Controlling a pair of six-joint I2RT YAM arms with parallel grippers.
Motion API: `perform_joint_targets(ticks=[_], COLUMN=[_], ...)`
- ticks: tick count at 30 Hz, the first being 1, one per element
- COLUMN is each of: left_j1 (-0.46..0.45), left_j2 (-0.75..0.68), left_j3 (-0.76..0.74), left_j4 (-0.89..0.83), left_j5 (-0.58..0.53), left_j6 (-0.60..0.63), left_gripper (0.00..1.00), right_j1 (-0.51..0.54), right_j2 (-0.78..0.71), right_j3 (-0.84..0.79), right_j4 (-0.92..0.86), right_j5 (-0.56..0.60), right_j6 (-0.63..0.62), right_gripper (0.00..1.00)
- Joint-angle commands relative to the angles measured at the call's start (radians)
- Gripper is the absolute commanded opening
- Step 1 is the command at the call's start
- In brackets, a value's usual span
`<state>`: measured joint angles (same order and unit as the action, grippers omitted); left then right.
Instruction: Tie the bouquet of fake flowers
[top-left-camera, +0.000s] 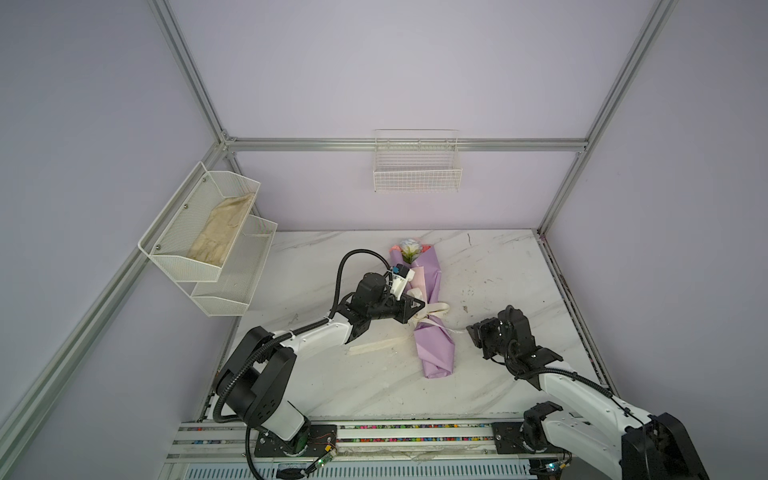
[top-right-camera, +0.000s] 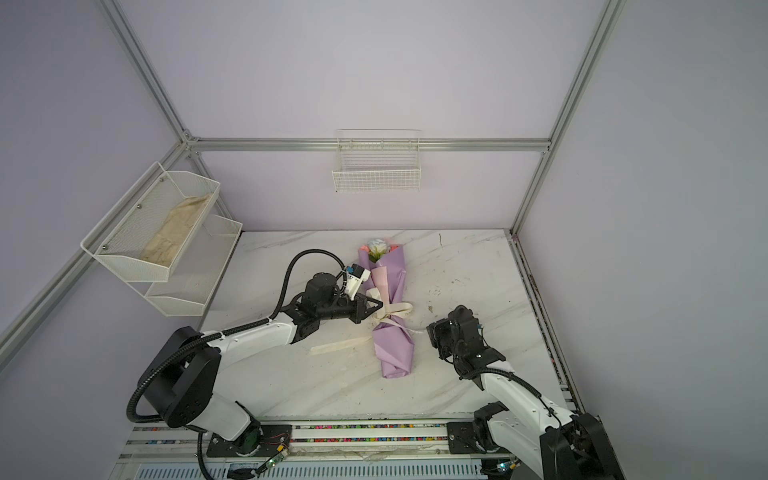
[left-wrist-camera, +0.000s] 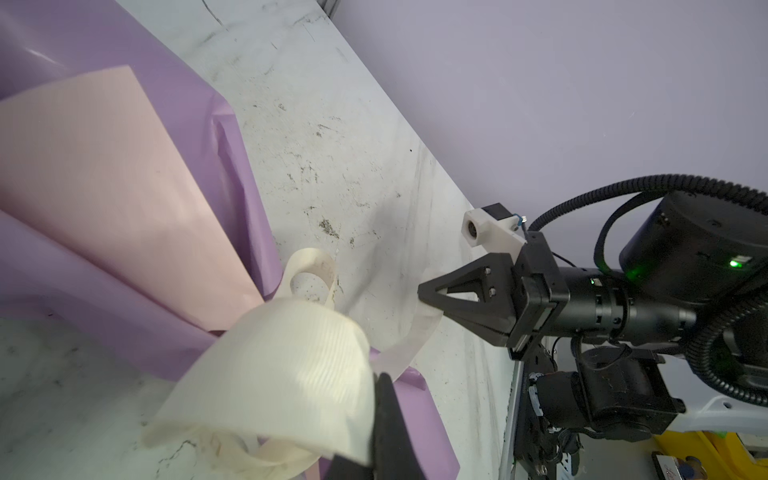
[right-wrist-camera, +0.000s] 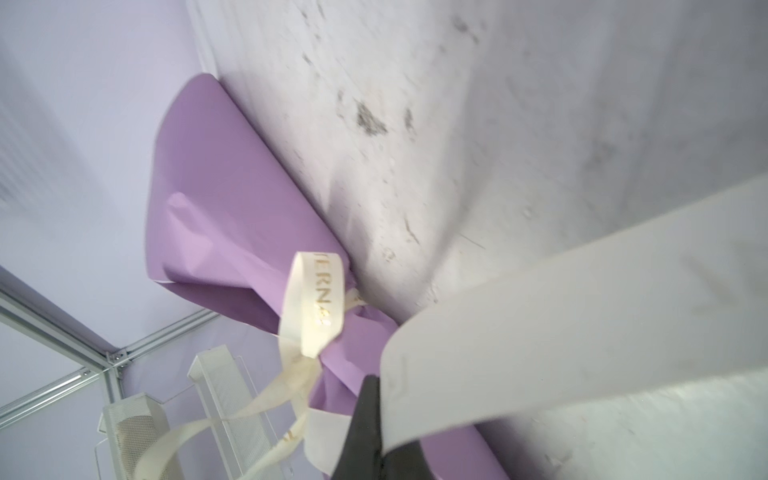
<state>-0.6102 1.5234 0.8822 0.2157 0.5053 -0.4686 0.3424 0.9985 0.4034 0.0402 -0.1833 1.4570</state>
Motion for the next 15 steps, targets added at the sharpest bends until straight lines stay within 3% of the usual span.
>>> perform_joint_targets(ticks=[1,9,15], left_j1=[0.018,0.029,0.033], left_j2=[-0.084,-0.1,-0.158], left_j3=[-0.048,-0.131,-0.224], left_j4=[0.015,0.014,0.042], left_j5=[-0.059,-0.117,-0.155], left_j6=[0.017,-0.042,-0.073], left_gripper=[0.0,0.0,0.0], right_j1=[-0.058,-0.177,-0.199], right_j2=[0.024,0.137,0.114], right_j3=[0.097,0.281,0.334], right_j4=[-0.075,-0.218,-0.268], right_j5=[0.016,0.035,0.099], right_j6=[-0.152,-0.395,-0.511], right_gripper=[0.0,0.0,0.0])
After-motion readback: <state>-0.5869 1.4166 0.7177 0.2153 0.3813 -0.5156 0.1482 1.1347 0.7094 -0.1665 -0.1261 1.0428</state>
